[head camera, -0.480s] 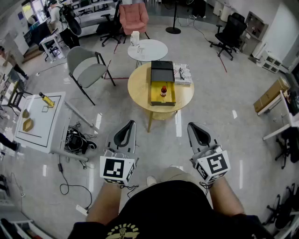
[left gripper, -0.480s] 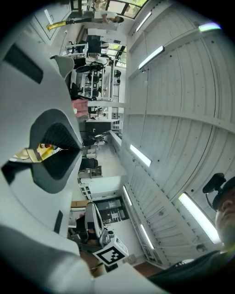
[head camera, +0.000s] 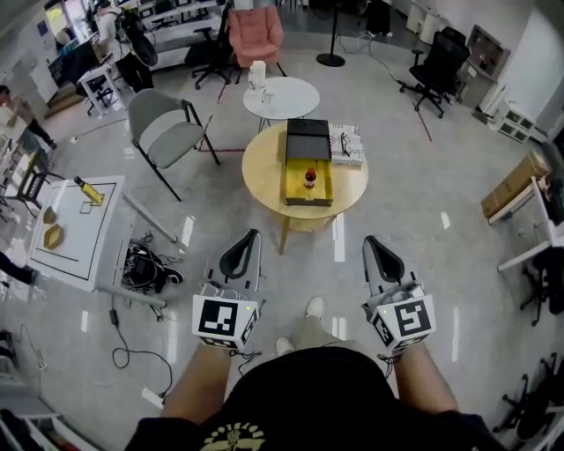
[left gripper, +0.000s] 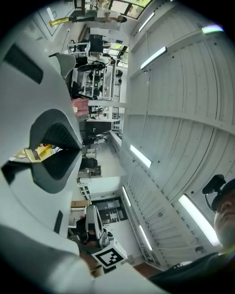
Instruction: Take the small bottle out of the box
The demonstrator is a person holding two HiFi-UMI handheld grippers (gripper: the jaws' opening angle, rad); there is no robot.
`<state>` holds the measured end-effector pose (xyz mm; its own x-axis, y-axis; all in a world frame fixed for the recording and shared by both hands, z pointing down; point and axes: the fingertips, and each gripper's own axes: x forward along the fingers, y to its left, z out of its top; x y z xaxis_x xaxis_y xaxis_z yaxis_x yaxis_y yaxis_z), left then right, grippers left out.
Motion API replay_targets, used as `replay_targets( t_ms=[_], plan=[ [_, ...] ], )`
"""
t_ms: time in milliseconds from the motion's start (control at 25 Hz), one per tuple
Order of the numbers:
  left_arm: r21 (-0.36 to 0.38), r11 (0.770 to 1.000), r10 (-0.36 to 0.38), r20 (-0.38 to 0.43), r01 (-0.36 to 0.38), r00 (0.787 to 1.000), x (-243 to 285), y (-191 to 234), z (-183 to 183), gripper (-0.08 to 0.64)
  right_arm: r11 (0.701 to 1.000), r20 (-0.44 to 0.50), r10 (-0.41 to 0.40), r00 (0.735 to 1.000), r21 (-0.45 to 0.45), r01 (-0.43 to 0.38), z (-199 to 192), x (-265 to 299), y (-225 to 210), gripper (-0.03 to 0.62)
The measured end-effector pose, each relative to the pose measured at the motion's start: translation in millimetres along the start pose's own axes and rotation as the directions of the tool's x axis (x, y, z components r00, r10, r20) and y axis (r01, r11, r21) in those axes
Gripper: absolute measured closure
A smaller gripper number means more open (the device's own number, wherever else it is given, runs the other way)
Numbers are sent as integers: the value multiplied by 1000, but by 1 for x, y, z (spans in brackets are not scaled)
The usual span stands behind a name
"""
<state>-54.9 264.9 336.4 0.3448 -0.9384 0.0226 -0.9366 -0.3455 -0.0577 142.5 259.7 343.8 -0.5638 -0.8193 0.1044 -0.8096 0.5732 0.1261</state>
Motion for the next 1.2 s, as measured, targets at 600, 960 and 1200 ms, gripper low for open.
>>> replay_targets(
  t_ms=[600,960,1200],
  plan=[
    [7,1000,0,-24,0,1000,61,19,-7,546,999,-13,28,1000,32,-28,-11,60,-37,577],
    [4,1000,5,-49,-5,999,94,32,-21,546,998,-39,41,998,39,-40,-21,90,-55,577],
    [9,1000,3,-76,-2,997,118,39,-34,546,998,-48,45,998,43,-43,-26,111,-67,577]
  ],
)
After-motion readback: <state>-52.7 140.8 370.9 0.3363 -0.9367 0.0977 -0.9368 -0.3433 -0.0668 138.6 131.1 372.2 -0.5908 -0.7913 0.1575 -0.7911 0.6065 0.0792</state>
